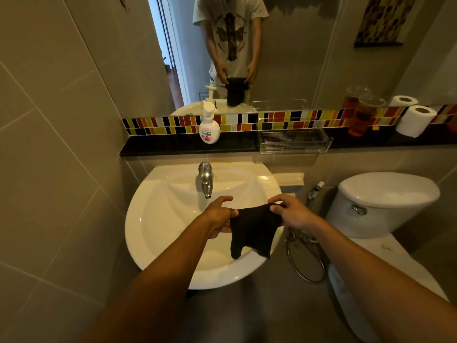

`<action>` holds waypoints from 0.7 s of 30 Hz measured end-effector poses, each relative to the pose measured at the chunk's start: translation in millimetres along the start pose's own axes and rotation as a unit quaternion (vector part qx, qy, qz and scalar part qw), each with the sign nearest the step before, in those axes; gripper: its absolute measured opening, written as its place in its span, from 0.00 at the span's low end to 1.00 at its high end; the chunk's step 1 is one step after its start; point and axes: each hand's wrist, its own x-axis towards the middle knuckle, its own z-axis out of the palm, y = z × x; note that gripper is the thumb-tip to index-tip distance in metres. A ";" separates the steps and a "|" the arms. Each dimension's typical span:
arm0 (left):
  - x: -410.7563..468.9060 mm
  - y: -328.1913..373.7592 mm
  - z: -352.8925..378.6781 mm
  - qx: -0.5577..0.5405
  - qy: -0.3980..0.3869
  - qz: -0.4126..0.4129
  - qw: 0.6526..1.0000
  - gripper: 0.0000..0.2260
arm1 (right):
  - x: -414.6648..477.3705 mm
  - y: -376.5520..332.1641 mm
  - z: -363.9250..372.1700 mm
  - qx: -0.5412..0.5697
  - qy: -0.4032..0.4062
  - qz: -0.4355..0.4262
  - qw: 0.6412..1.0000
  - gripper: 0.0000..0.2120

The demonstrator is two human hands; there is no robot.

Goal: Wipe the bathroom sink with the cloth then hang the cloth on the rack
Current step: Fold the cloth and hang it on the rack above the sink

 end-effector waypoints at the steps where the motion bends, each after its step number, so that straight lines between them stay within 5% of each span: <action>1: -0.3 0.4 -0.3 0.001 -0.013 -0.012 1.000 0.29 | 0.1 -1.2 -0.5 0.010 0.014 0.001 1.000 0.14; 9: -7.6 5.4 17.7 0.226 -0.010 -0.035 0.973 0.34 | -2.3 -3.3 -12.7 0.023 0.064 0.032 0.997 0.15; 16: -7.3 9.3 18.1 0.142 0.019 0.009 0.990 0.24 | -8.8 -3.2 -36.7 0.074 0.041 0.049 0.995 0.19; 21: -9.3 10.4 17.5 0.084 0.040 0.066 0.994 0.11 | -18.0 -3.1 -40.8 -0.112 -0.039 0.048 0.992 0.25</action>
